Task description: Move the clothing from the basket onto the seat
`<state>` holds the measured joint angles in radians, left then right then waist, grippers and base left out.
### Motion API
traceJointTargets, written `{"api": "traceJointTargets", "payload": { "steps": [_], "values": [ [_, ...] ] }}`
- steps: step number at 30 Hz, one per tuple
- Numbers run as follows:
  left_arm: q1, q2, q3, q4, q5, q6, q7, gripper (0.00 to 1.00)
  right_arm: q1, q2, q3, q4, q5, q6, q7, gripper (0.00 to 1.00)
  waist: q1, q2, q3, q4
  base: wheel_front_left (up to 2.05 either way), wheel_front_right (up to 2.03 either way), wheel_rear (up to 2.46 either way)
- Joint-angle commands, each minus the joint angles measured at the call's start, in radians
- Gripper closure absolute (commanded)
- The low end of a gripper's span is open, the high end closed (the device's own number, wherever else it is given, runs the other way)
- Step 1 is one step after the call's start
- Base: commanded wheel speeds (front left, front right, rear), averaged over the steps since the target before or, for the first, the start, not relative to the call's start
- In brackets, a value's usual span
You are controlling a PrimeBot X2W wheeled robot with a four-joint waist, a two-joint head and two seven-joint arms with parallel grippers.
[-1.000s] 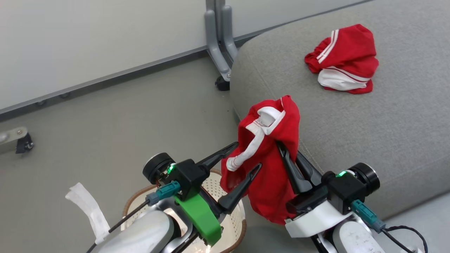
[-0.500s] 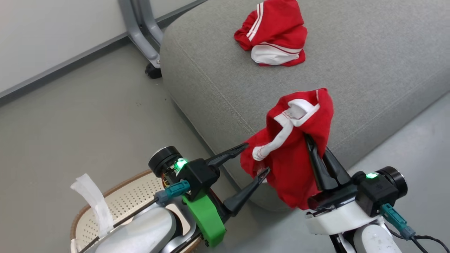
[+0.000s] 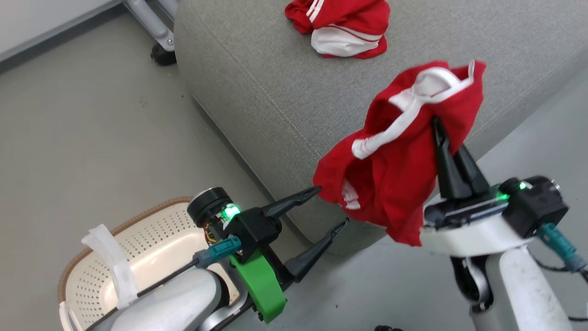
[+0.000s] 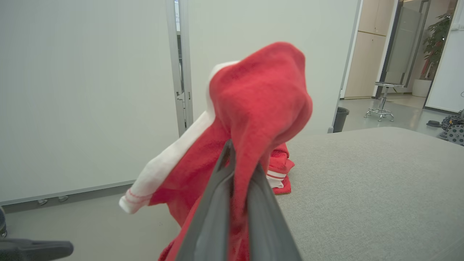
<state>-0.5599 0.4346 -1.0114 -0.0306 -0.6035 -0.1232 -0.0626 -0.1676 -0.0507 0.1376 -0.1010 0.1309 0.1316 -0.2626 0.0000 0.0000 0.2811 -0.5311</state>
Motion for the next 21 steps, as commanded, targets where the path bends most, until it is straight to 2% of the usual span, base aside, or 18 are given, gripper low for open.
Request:
{"api": "traceJointTargets", "payload": {
  "steps": [1,6,12,21],
  "values": [
    [-0.022,0.014,0.002,-0.009,0.012,0.001,-0.001,0.0,-0.051,-0.001,-0.025,0.001,0.006,-0.002,-0.003,1.0,0.0,0.0,0.064,0.02,0.0,0.0,0.0],
    [-0.063,0.04,-0.005,-0.04,0.021,-0.004,0.007,0.0,-0.26,0.001,-0.128,-0.027,0.068,-0.002,-0.003,1.0,0.0,0.0,0.175,0.092,0.0,0.0,0.0],
    [-0.115,0.089,-0.011,-0.064,0.028,-0.007,0.012,0.0,-0.535,-0.006,-0.247,-0.005,0.043,-0.002,-0.003,1.0,0.0,0.0,0.27,0.147,0.0,0.0,0.0],
    [-0.169,0.162,-0.001,-0.096,0.021,-0.008,0.002,0.0,-0.982,-0.189,-0.354,0.281,0.074,-0.002,-0.003,1.0,0.0,0.0,0.377,0.193,0.0,0.0,0.0]
  ]
}}
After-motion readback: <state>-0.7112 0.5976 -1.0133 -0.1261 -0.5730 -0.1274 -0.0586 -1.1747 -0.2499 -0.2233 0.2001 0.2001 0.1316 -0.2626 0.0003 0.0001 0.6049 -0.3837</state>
